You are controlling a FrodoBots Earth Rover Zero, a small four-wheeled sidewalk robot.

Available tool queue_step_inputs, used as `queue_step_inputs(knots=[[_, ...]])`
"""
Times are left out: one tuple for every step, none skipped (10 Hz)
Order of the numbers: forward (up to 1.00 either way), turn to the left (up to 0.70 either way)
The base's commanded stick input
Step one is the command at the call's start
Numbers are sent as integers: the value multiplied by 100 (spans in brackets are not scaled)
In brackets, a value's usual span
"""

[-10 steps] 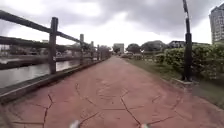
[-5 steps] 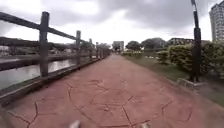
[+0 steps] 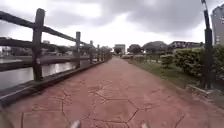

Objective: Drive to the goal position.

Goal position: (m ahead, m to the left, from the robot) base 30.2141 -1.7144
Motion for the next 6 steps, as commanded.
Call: queue_step_inputs(knots=[[70, 0], [70, 0], [70, 0], [70, 0], [70, 0], [70, 0]])
